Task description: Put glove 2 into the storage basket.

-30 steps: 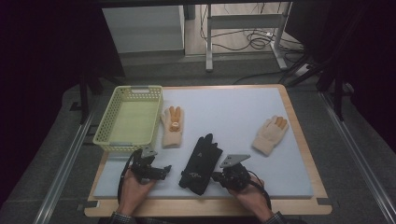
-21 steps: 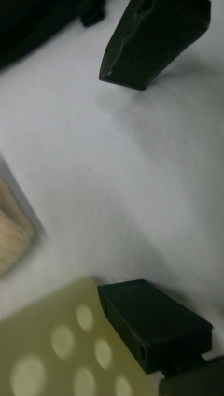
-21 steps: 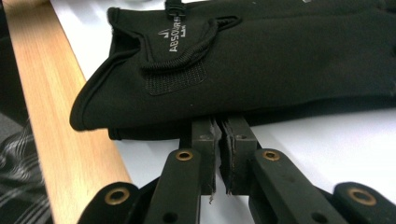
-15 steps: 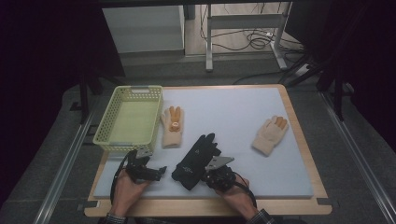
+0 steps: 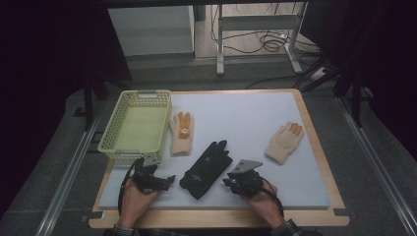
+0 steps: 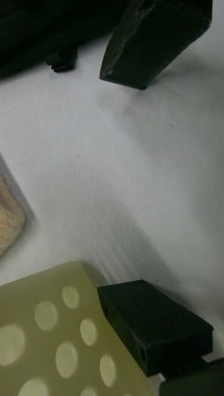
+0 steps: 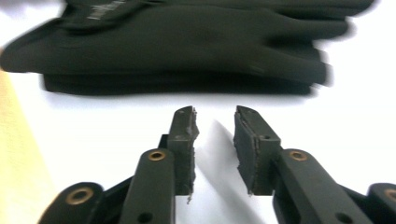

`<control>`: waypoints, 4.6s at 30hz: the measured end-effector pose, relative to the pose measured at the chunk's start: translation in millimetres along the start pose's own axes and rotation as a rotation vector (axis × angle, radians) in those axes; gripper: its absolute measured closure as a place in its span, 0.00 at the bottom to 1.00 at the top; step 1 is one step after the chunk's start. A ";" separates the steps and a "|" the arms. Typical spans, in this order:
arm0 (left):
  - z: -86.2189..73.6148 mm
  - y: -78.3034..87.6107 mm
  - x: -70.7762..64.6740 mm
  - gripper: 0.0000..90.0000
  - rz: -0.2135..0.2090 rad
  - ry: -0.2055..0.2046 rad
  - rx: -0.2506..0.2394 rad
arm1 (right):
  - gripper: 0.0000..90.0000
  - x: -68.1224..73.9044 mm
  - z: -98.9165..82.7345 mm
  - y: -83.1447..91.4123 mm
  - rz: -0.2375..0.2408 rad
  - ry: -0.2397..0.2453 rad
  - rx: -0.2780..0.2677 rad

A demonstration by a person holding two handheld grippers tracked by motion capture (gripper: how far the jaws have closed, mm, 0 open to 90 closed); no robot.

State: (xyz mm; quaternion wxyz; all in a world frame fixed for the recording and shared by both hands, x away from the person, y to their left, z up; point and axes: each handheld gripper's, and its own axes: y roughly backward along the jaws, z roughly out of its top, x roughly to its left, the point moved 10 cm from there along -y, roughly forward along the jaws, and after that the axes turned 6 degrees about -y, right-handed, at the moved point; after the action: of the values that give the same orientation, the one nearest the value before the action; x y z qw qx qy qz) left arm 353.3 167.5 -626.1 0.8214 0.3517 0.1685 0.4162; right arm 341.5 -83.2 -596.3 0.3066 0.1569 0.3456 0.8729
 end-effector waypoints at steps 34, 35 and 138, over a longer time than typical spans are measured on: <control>42.3 23.0 -50.3 0.00 -0.184 -0.053 -0.033 | 0.27 -91.8 -29.7 31.2 -0.218 -0.157 -0.046; 42.3 23.0 -50.3 0.00 -0.184 -0.053 -0.033 | 0.27 -91.8 -29.7 31.2 -0.218 -0.157 -0.046; 120.0 50.6 148.1 0.71 0.238 0.106 0.114 | 0.26 -91.6 -29.6 30.7 -0.211 -0.157 -0.049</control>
State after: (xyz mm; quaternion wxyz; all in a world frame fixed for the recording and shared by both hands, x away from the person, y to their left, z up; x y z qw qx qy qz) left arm 481.5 254.4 -503.9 0.7349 0.3928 0.1922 0.5184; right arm 383.9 -174.9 -601.6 0.4267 0.1797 0.3138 0.8290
